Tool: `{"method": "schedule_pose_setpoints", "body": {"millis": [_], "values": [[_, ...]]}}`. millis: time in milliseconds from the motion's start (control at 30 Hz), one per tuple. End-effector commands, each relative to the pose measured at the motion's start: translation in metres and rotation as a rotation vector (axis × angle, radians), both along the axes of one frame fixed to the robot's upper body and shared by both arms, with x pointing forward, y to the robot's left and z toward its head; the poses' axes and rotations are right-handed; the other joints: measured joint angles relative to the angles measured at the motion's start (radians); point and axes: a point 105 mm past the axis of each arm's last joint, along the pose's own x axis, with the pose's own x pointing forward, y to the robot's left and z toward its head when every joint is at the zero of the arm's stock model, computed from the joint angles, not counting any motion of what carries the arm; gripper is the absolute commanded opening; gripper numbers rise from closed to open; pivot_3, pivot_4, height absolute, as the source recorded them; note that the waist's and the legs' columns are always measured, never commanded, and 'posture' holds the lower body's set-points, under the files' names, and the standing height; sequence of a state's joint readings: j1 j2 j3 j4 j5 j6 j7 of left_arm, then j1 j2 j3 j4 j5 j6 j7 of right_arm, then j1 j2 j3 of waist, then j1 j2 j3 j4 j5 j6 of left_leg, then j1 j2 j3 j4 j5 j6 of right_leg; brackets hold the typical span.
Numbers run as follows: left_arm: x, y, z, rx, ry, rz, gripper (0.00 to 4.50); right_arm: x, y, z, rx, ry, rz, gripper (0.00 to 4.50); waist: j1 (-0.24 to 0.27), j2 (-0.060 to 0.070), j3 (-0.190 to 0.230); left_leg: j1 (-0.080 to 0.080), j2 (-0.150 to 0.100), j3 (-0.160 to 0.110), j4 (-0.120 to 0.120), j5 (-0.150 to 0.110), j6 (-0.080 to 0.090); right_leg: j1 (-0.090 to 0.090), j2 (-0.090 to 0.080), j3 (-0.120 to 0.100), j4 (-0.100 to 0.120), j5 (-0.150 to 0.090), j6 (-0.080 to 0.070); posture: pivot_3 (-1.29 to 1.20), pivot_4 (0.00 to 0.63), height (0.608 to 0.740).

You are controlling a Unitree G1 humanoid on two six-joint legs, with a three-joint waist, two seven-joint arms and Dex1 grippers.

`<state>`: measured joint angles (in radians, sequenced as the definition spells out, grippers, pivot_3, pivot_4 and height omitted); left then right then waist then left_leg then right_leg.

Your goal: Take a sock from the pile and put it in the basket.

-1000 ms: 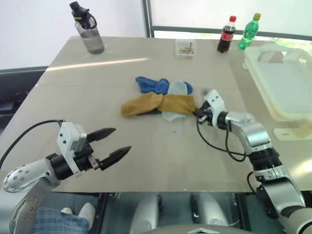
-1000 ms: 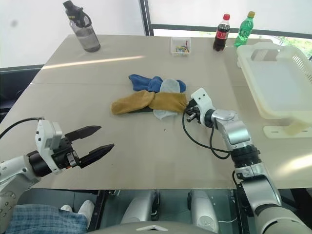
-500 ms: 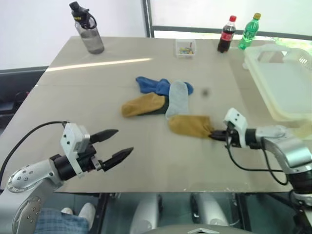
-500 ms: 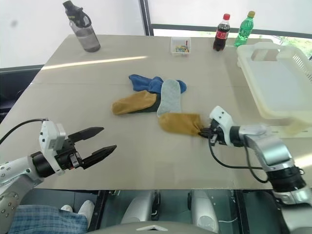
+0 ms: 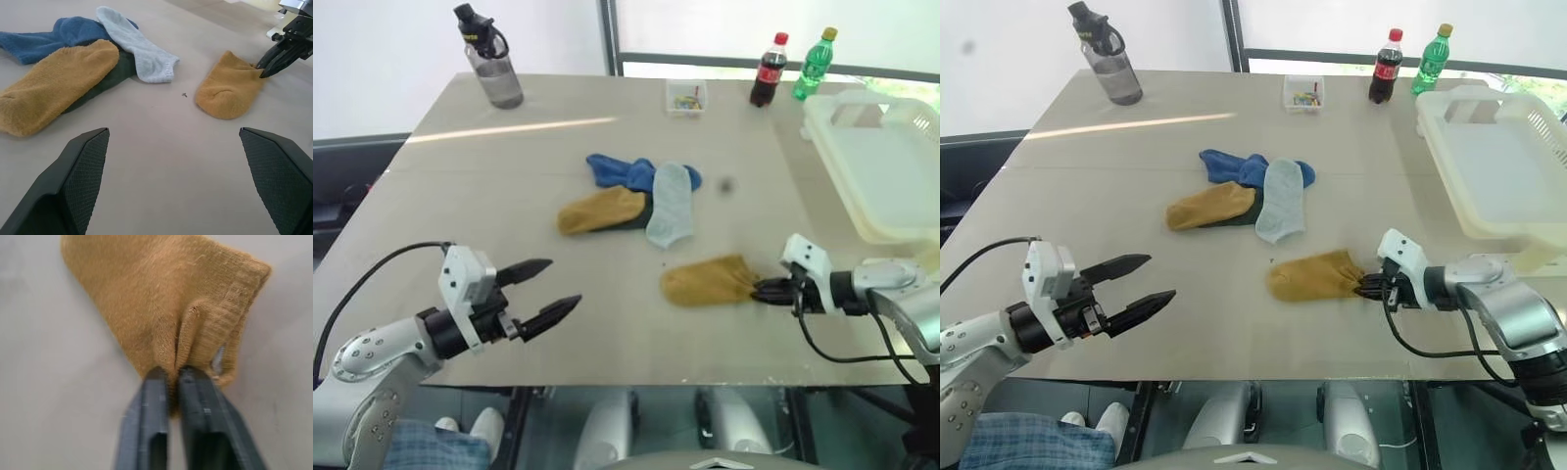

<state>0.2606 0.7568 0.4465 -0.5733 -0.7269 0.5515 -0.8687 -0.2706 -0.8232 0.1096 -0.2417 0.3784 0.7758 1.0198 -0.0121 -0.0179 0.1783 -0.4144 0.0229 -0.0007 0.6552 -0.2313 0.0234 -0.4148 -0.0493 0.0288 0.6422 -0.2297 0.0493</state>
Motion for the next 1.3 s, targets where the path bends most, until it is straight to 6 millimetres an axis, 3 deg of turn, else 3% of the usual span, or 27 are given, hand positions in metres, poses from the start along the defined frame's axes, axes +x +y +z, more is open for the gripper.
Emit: {"method": "schedule_pose_setpoints", "body": {"millis": [33, 100, 200, 467, 600, 700, 1000, 1300], "values": [[0.001, -0.002, 0.005, 0.015, -0.033, -0.017, 4.50, -0.004, 0.009, 0.009, 0.025, -0.007, 0.011, 2.34, 0.000, 0.000, 0.000, 0.000, 0.000, 0.000, 0.000, 0.000, 0.000, 0.000, 0.000, 0.000, 0.000, 0.000, 0.000, 0.00, 0.150, 0.740], [0.001, -0.002, 0.004, 0.014, -0.032, -0.020, 4.50, -0.007, 0.013, 0.005, 0.022, 0.002, 0.010, 3.42, 0.000, 0.000, 0.000, 0.000, 0.000, 0.000, 0.000, 0.000, 0.000, 0.000, 0.000, 0.000, 0.000, 0.000, 0.000, 0.00, 0.150, 0.740], [0.002, -0.003, 0.004, 0.016, -0.030, -0.024, 4.50, -0.011, 0.016, 0.004, 0.033, 0.015, 0.009, 4.45, 0.000, 0.000, 0.000, 0.000, 0.000, 0.000, 0.000, 0.000, 0.000, 0.000, 0.000, 0.000, 0.000, 0.000, 0.000, 0.00, 0.150, 0.740], [0.003, -0.001, 0.005, 0.023, -0.030, -0.032, 4.50, -0.009, 0.004, 0.046, 0.113, -0.030, 0.002, 4.45, 0.001, 0.000, 0.000, 0.000, 0.000, 0.000, 0.000, 0.000, 0.000, 0.000, 0.000, 0.000, 0.000, 0.000, 0.000, 0.00, 0.150, 0.740], [0.005, 0.000, 0.007, 0.027, -0.041, -0.029, 4.50, -0.004, 0.016, 0.071, 0.236, -0.104, 0.044, 4.45, -0.001, 0.000, 0.000, 0.000, 0.000, 0.000, 0.000, 0.000, 0.000, 0.000, 0.001, 0.000, 0.000, 0.000, 0.000, 0.00, 0.150, 0.740], [0.011, 0.002, 0.007, 0.036, -0.055, -0.003, 4.50, -0.007, 0.025, 0.078, 0.288, -0.159, 0.101, 4.45, 0.000, 0.000, 0.000, 0.000, 0.000, -0.001, 0.000, 0.000, 0.000, 0.000, 0.001, 0.000, 0.000, 0.000, 0.000, 0.00, 0.150, 0.740], [0.064, 0.001, 0.002, 0.067, -0.153, 0.161, 4.50, -0.002, 0.034, 0.101, 0.437, -0.380, 0.153, 4.45, 0.005, -0.001, 0.000, 0.000, -0.001, -0.001, 0.000, 0.000, 0.000, 0.001, 0.001, 0.000, 0.000, 0.001, 0.002, 0.00, 0.150, 0.740], [0.133, -0.012, -0.008, 0.146, -0.226, 0.209, 4.50, -0.005, 0.042, 0.122, 0.509, -0.503, 0.177, 4.45, 0.003, -0.001, 0.000, 0.000, -0.001, -0.002, 0.001, 0.000, 0.000, 0.002, 0.002, -0.001, 0.001, 0.003, 0.004, 0.00, 0.150, 0.740]]}}
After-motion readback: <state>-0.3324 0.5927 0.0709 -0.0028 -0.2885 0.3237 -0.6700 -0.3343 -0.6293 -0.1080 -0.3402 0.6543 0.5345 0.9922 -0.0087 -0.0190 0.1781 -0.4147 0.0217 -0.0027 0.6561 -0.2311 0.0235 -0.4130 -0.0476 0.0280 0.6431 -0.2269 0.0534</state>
